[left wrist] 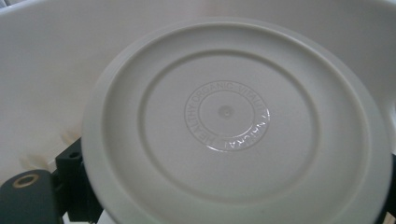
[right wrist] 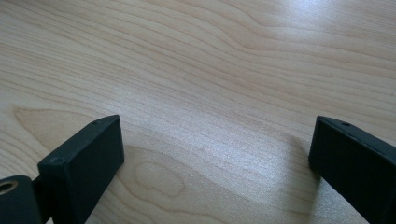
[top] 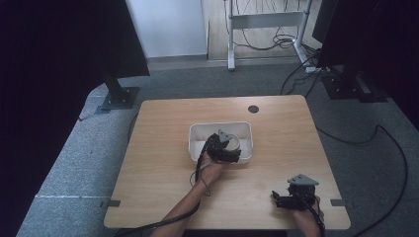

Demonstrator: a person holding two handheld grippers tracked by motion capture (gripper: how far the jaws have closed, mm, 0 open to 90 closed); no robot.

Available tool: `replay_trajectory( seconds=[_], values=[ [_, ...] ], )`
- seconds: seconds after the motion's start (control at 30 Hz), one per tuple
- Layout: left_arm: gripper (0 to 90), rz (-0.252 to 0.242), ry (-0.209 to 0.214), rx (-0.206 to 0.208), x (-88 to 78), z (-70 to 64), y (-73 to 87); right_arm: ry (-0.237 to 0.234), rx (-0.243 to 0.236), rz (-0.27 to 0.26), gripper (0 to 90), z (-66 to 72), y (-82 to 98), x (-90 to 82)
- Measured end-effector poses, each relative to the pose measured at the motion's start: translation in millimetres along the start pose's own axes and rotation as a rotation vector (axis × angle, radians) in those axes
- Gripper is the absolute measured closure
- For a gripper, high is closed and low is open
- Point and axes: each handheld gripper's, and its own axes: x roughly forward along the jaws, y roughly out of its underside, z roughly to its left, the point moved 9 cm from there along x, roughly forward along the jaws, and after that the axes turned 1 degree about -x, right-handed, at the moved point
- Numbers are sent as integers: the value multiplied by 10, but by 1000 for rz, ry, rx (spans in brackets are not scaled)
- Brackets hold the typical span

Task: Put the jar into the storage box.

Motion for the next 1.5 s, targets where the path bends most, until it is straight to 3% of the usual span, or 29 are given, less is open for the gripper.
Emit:
replay_trajectory(
  seconds=[0.27,1.5],
  values=[
    [29,-12,6,4,-6,0,-10,0,0,0,28,0,0,0],
    [28,-96,27,71,-435,-67,-215,0,0,1,28,-1,1,-1]
  ],
)
